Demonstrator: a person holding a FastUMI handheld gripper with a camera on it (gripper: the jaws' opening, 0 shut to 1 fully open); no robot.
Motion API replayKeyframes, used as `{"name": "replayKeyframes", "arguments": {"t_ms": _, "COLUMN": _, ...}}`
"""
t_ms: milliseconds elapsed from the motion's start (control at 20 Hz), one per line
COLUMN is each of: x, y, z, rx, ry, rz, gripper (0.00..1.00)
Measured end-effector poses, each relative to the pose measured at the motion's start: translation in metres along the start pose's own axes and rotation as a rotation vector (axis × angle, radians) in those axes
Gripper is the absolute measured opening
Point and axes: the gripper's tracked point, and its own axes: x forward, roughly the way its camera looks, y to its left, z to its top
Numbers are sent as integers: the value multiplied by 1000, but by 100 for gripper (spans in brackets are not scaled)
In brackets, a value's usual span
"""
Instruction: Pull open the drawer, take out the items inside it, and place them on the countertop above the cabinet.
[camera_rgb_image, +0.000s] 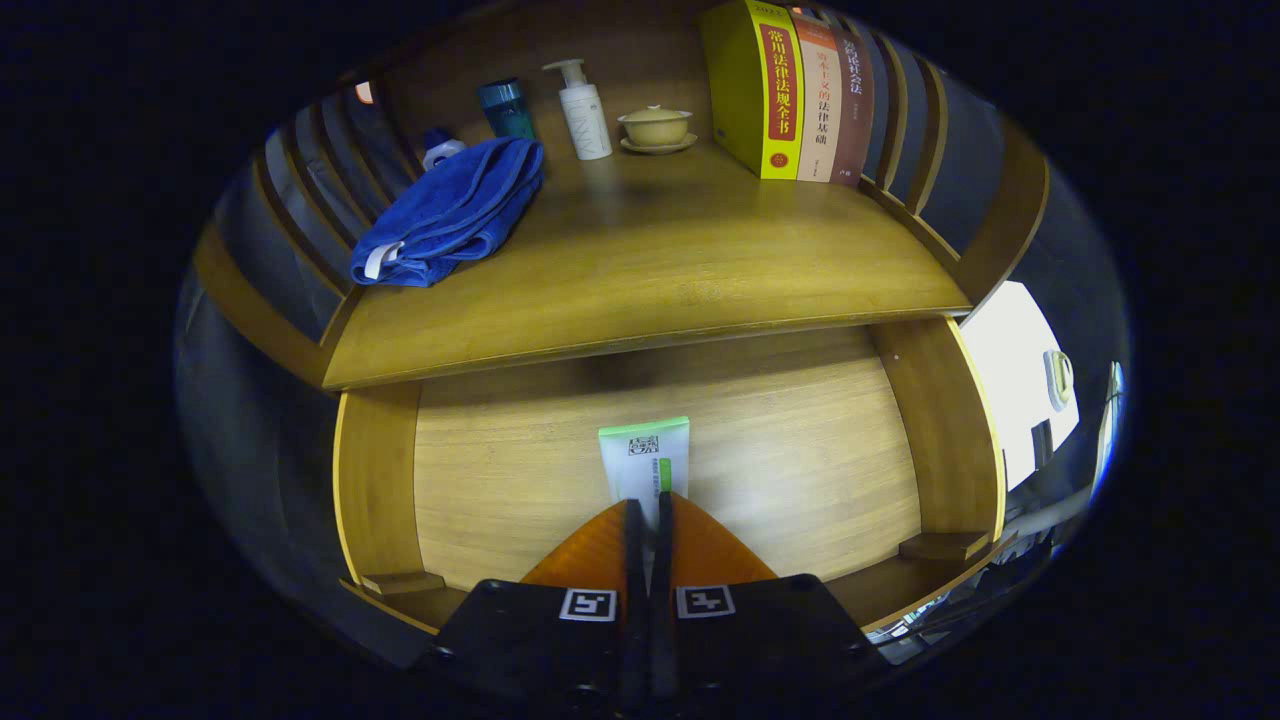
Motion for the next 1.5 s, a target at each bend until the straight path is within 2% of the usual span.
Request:
{"name": "replayKeyframes", "arguments": {"t_ms": 600, "x": -80, "y": -4, "z": 63, "rx": -45, "ry": -150, "rz": 18, "gripper": 8}}
{"name": "replayKeyframes", "arguments": {"t_ms": 850, "x": -94, "y": -6, "z": 121, "rx": -34, "ry": -243, "rz": 13, "gripper": 8}}
{"name": "replayKeyframes", "arguments": {"t_ms": 950, "x": -83, "y": -8, "z": 146, "rx": -54, "ry": -281, "rz": 0, "gripper": 8}}
{"name": "replayKeyframes", "arguments": {"t_ms": 1100, "x": -62, "y": 17, "z": 118, "rx": -46, "ry": -213, "rz": 107, "gripper": 8}}
{"name": "replayKeyframes", "arguments": {"t_ms": 1250, "x": -42, "y": -13, "z": 80, "rx": -105, "ry": -112, "rz": 22, "gripper": 9}}
{"name": "replayKeyframes", "arguments": {"t_ms": 1300, "x": -35, "y": -15, "z": 66, "rx": -94, "ry": -76, "rz": 26, "gripper": 10}}
{"name": "replayKeyframes", "arguments": {"t_ms": 1350, "x": -28, "y": -19, "z": 55, "rx": -89, "ry": -50, "rz": 15, "gripper": 16}}
{"name": "replayKeyframes", "arguments": {"t_ms": 1400, "x": -21, "y": -26, "z": 43, "rx": -94, "ry": -18, "rz": 0, "gripper": 27}}
{"name": "replayKeyframes", "arguments": {"t_ms": 1450, "x": -16, "y": -29, "z": 33, "rx": -103, "ry": 7, "rz": -5, "gripper": 28}}
{"name": "replayKeyframes", "arguments": {"t_ms": 1500, "x": -8, "y": -32, "z": 21, "rx": -122, "ry": 35, "rz": -12, "gripper": 45}}
